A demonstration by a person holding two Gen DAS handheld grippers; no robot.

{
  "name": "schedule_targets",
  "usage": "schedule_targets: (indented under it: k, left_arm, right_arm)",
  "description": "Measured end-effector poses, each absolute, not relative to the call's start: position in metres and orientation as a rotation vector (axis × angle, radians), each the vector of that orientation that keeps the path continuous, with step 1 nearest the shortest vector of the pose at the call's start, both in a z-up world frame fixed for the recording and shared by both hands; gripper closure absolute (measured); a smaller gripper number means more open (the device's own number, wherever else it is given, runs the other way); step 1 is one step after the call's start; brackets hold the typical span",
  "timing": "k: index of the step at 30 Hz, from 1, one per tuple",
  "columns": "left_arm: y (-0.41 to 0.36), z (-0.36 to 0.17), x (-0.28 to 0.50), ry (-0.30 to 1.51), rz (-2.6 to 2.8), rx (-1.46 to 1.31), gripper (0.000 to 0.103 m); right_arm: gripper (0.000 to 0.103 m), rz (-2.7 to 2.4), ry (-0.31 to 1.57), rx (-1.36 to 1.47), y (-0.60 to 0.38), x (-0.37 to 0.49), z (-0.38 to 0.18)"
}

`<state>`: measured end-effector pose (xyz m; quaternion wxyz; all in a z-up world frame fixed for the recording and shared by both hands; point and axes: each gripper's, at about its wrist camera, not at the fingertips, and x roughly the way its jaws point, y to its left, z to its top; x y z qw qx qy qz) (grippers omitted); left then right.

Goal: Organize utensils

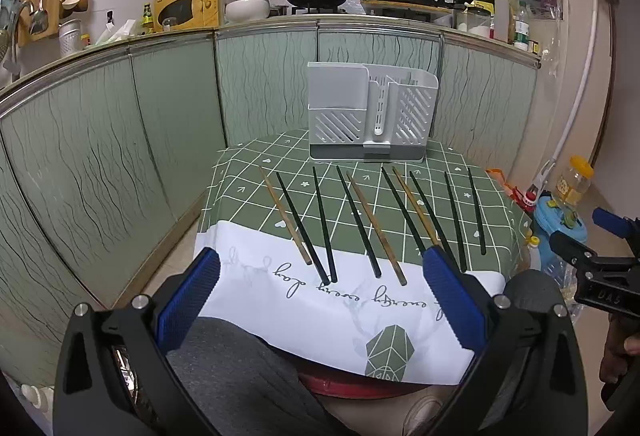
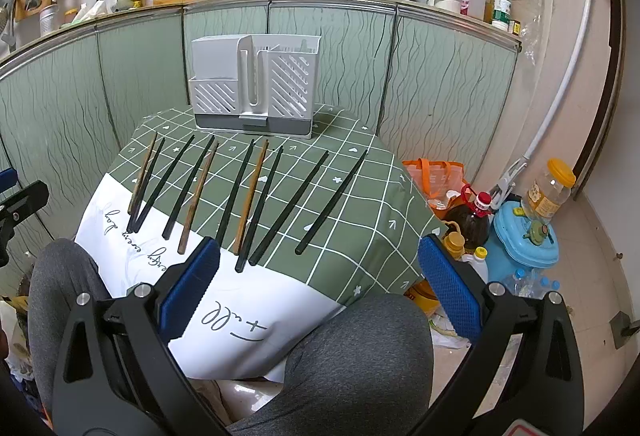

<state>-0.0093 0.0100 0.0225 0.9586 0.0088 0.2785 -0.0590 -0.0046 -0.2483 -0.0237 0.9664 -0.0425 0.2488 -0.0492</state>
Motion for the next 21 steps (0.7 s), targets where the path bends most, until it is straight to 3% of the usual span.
schedule_targets:
  k: [21]
  left_arm:
    - [0.012,0.0193,-0.0077,0.569,-0.11,0.029,0.004]
  right_arm:
    - [0.008,-0.103,0.506,-0.081,-0.2499,-0.0047,-0.0253]
